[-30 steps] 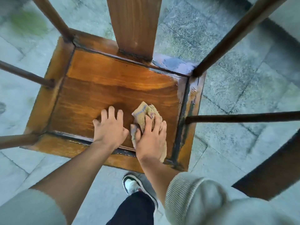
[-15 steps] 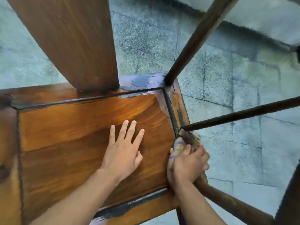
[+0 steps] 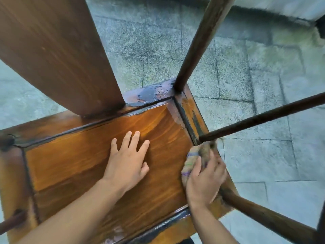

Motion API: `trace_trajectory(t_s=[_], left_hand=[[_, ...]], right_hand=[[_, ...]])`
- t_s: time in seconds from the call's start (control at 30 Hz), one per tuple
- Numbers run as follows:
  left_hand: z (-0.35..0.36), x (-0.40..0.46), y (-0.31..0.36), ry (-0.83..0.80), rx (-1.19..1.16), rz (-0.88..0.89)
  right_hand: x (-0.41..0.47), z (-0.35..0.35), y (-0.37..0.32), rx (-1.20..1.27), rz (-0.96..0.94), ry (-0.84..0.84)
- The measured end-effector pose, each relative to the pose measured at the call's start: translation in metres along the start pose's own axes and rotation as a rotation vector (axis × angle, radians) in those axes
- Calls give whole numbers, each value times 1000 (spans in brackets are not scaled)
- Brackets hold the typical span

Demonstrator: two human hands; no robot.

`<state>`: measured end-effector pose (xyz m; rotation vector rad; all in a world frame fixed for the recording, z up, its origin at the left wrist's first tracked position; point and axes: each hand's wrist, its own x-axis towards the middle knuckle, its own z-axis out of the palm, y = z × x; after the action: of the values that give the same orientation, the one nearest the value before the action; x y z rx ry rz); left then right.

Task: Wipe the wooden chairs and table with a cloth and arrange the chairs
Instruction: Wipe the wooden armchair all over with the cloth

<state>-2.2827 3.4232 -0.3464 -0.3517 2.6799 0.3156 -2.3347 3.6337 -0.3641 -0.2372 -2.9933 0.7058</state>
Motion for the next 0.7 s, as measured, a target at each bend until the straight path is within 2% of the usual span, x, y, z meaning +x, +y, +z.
trace_trajectory(t_s=[0.1,0.13,0.2,0.27,0.37,0.43,0.5,0.6,0.7], left_hand=[[-12,2,3,-15,28,11],[-17,5,2,-5,40,15],[-25,12,-1,26,40,0],[-29,16,-5,56,38,-44],[-27,20,-13,63,20,-117],[-24,17,-15,48,4,-126],[-23,19,-14,53,-13,-126],[-27,28,-13,80,-26,-95],[-28,30,-19,64,-33,-109]], right_hand=[[-33,3,-19,-33,-319,-158],[-20,8,-30,-5,-438,-208],[22,20,-55,18,-556,-262],[75,34,-84,15,-468,-248],[143,60,-123,161,98,-94],[172,72,-138,164,354,-66],[204,77,-148,142,386,-84],[237,76,-150,124,328,-163],[207,78,-147,111,95,-135]])
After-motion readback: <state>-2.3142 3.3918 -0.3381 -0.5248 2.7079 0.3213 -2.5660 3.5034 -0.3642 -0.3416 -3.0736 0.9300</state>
